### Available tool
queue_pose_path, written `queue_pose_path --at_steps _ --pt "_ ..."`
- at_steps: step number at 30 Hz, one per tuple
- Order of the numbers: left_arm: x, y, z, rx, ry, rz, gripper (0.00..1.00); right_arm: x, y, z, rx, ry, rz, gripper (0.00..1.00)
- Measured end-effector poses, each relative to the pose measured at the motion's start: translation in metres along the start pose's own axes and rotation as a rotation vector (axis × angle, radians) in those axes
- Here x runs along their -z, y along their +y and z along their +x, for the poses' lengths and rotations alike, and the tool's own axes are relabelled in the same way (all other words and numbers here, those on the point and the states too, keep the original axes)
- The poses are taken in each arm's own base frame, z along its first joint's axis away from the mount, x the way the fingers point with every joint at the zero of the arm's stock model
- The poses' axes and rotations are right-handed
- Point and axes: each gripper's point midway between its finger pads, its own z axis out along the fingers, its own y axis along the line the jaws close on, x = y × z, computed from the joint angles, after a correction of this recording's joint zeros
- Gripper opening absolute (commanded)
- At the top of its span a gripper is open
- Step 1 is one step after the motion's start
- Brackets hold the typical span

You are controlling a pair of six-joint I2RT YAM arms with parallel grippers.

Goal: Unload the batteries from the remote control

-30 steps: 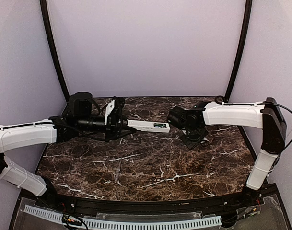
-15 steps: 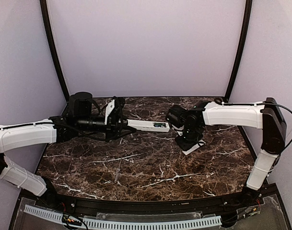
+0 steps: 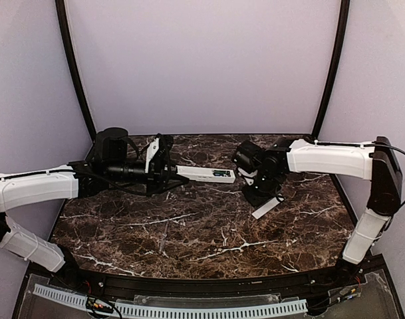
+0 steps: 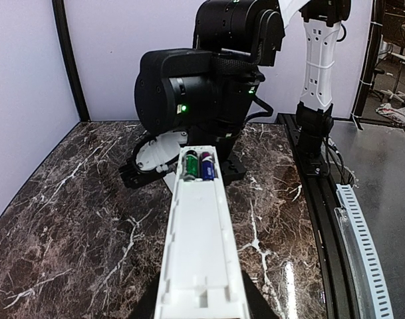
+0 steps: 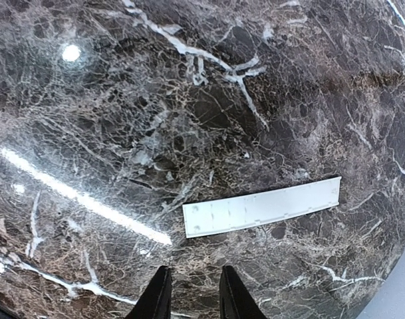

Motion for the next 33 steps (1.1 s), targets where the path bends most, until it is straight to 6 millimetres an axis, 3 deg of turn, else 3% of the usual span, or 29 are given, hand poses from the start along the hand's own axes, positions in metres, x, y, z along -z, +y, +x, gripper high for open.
queue_pose_path --at_steps 5,12,19,23,30,33 --pt "0.0 -0.002 0.0 -0.001 -0.003 0.012 0.0 0.015 0.001 -0.005 -0.026 -0.061 -0.038 0.29" --pt "0.0 -0.011 -0.002 -0.003 -0.015 0.066 0.0 0.038 0.004 -0.002 -0.067 -0.154 -0.126 0.53" --pt "0.001 -0.015 0.0 -0.014 -0.008 0.083 0.0 0.077 0.01 -0.009 -0.109 -0.299 -0.263 0.8" --pt "0.001 -0.014 0.0 -0.023 -0.006 0.077 0.0 0.097 0.017 -0.012 -0.142 -0.371 -0.406 0.89" --pt "0.003 -0.013 0.0 -0.06 -0.014 0.062 0.0 0.146 0.011 -0.012 -0.226 -0.515 -0.727 0.94" --pt "0.005 -0.014 -0.001 -0.085 -0.025 0.052 0.0 0.166 0.022 -0.014 -0.208 -0.548 -0.867 0.94"
